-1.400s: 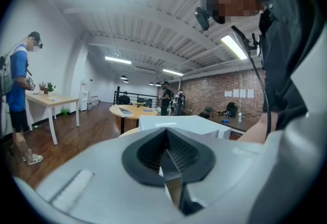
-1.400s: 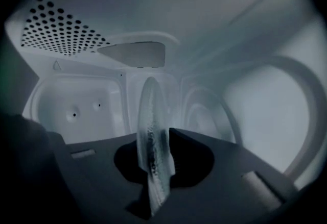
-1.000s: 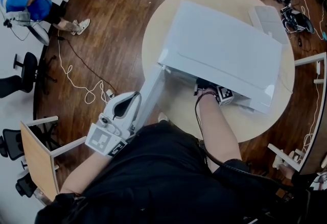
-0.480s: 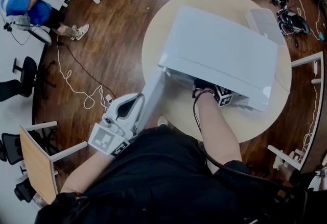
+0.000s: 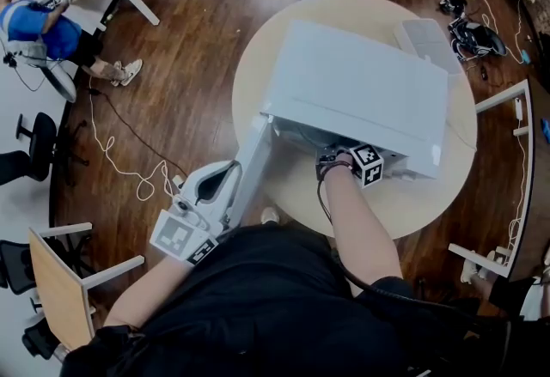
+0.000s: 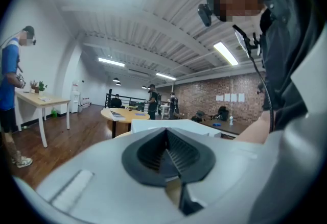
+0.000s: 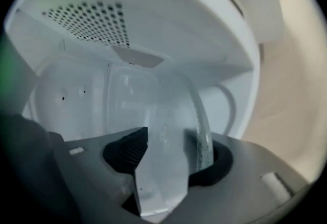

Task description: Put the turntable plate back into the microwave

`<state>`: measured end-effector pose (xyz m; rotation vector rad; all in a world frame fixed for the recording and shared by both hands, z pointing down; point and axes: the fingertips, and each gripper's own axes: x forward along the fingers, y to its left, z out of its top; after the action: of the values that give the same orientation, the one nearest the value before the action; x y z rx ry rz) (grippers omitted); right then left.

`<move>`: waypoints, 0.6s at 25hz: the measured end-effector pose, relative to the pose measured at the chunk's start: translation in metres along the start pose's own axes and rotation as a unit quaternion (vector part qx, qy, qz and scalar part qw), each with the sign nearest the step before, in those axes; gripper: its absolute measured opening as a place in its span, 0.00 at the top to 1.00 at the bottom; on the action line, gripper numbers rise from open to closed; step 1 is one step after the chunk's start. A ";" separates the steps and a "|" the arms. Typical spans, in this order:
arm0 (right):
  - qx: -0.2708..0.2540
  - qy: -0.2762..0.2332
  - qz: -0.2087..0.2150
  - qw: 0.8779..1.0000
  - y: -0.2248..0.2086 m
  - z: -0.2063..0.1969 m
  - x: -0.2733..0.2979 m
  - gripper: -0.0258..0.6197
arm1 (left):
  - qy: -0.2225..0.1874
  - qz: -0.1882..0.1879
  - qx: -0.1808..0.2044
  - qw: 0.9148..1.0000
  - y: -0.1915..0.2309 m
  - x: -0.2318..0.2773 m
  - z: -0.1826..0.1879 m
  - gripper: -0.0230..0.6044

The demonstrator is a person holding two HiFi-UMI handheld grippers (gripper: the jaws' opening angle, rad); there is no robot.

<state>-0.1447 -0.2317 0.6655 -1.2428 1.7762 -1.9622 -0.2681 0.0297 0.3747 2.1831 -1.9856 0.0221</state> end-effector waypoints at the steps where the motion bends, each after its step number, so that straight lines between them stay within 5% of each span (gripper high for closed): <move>1: -0.005 0.002 0.001 1.000 0.000 0.000 -0.003 0.61 | -0.001 -0.003 0.000 1.000 -0.001 0.000 0.001 0.96; 15: -0.074 0.071 -0.001 0.995 -0.006 -0.031 -0.015 0.60 | -0.026 -0.011 0.017 0.999 -0.005 -0.004 0.011 0.96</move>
<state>-0.1549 -0.1983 0.6666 -1.1746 2.0236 -1.9970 -0.2644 0.0321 0.3630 2.2488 -2.0022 -0.0049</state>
